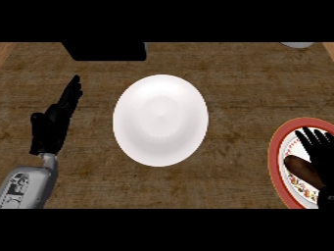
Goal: Pick the sweet potato from the plate and place it in the plate
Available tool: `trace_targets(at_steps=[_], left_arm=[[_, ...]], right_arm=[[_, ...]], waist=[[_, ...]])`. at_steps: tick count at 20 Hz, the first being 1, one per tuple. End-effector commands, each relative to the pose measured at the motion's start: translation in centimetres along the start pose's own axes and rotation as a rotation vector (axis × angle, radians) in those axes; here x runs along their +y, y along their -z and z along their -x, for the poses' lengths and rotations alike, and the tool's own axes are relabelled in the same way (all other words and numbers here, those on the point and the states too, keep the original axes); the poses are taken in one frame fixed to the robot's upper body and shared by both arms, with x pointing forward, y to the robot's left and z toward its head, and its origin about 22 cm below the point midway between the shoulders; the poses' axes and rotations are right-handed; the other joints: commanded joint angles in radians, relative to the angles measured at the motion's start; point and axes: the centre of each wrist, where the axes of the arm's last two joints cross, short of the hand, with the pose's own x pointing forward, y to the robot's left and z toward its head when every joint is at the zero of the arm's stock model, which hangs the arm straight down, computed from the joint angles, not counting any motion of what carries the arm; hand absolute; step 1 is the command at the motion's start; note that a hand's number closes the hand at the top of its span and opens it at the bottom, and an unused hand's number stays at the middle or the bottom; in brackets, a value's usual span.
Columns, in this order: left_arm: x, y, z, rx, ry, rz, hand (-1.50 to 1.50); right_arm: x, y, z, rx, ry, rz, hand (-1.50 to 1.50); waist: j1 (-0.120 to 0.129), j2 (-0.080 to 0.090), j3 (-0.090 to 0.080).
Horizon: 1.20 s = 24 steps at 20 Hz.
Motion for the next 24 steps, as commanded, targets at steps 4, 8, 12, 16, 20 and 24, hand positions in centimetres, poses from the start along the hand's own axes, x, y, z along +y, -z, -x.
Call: trace_targets(at_steps=[4,8,12,16,20,24], left_arm=[[-0.3,1.6,-1.0,0.010,-0.001,0.005,0.00],[0.4,0.2,-0.2,0.006,0.000,-0.006,0.00],[0.5,-1.0,-0.4,-0.022,-0.010,-0.002,0.00],[0.5,0.4,0.0,0.011,-0.009,0.005,0.00],[0.6,-0.2,0.6,0.018,-0.013,-0.004,0.00],[1.4,-0.1,-0.2,0.008,-0.001,-0.015,0.00]], right_arm=[[2.0,2.2,2.1,-0.042,-0.019,0.096,1.50],[-0.4,1.9,0.9,-0.038,-0.018,0.115,1.50],[-0.1,2.2,1.0,-0.068,-0.031,0.145,1.50],[2.1,0.5,-2.5,0.013,0.297,0.030,1.50],[-0.2,0.2,-3.1,0.045,0.475,0.035,1.50],[-3.1,-1.3,-3.0,0.018,0.527,0.292,1.50]], waist=[[0.001,0.002,0.002],[0.000,0.000,0.001],[0.002,0.000,0.001],[-0.014,-0.001,0.001],[-0.011,-0.003,0.000],[-0.010,-0.004,0.001]])
